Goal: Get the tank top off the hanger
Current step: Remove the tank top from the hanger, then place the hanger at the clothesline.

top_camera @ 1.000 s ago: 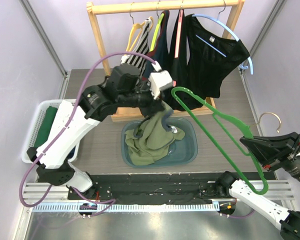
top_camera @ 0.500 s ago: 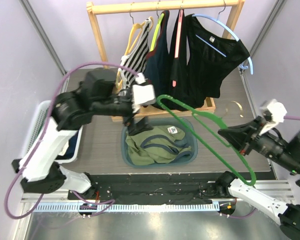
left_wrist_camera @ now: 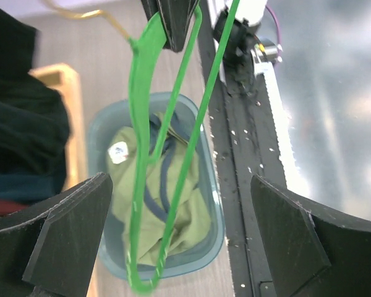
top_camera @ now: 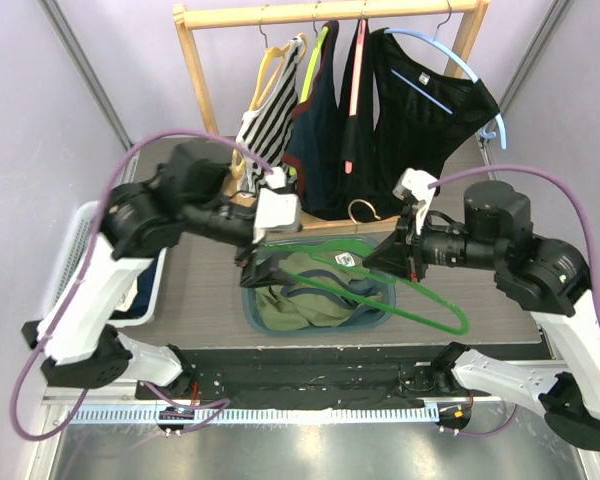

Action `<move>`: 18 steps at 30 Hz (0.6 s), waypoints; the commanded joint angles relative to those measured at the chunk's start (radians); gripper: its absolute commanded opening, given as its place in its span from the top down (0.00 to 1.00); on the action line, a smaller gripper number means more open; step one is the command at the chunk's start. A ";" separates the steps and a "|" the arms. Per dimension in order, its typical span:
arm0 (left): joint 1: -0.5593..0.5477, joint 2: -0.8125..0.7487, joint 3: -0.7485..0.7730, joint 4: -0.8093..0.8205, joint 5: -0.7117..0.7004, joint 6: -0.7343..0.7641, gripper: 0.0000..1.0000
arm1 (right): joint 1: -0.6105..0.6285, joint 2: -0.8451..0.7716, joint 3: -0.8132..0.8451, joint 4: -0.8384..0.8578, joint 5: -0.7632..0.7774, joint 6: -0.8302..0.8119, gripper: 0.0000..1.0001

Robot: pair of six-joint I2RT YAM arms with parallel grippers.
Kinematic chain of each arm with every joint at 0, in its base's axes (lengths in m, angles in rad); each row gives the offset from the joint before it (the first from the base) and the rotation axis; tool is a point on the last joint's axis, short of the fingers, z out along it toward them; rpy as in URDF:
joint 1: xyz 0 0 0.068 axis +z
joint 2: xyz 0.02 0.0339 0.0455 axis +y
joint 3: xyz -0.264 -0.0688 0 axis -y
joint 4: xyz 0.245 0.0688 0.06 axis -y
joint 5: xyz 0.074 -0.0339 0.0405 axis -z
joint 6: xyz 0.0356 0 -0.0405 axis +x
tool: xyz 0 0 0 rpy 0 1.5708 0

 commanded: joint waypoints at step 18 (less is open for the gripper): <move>0.004 0.038 -0.067 -0.034 0.010 0.035 0.72 | -0.001 -0.045 0.091 0.064 -0.060 -0.063 0.99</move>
